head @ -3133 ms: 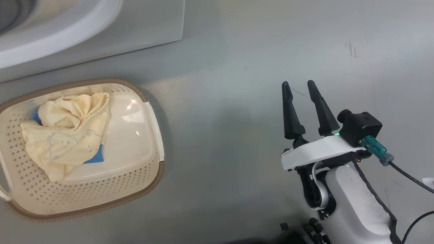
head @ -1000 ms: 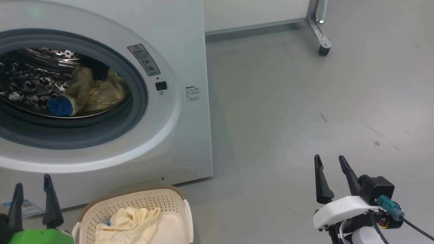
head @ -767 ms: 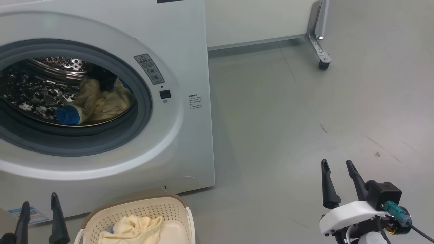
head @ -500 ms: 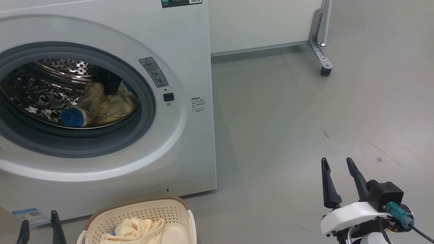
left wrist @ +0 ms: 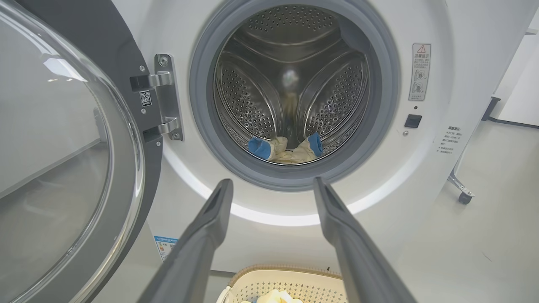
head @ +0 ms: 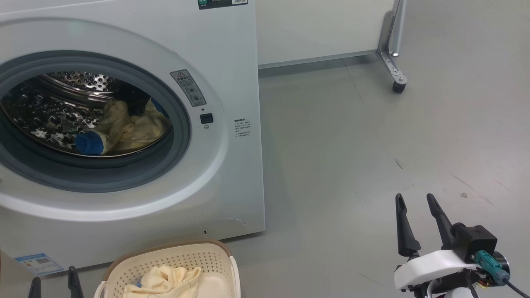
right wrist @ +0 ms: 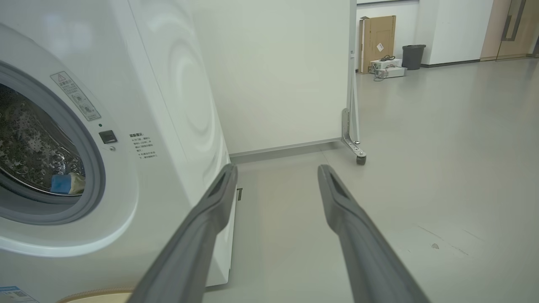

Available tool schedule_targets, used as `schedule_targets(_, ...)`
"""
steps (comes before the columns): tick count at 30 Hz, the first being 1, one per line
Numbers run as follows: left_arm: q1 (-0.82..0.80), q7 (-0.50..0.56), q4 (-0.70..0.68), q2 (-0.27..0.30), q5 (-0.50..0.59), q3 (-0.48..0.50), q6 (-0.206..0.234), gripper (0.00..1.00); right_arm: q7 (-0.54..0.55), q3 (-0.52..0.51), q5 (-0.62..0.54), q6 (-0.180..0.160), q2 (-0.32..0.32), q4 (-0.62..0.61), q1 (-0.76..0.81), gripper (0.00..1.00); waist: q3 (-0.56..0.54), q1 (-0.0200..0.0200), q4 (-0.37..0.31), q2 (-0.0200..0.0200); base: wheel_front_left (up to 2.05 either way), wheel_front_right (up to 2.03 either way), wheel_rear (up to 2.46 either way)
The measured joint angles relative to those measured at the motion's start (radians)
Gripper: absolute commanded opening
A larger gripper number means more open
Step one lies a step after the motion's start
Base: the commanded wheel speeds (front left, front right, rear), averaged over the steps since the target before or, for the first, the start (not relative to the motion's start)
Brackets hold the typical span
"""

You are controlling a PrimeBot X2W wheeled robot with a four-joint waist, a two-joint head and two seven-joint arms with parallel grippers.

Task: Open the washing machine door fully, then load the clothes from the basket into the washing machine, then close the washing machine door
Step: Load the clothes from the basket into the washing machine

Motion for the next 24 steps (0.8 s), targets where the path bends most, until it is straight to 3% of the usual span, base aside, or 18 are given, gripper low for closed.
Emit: schedule_targets(24, 0.064, 0.000, -0.012, -0.039, 0.040, 0.000, -0.051, 1.00, 0.028, 0.002, 0.000, -0.009, -0.002, -0.040, 0.037, 1.00, 0.013, 0.0000, 0.008, 0.0000, 0.00, 0.00, 0.00)
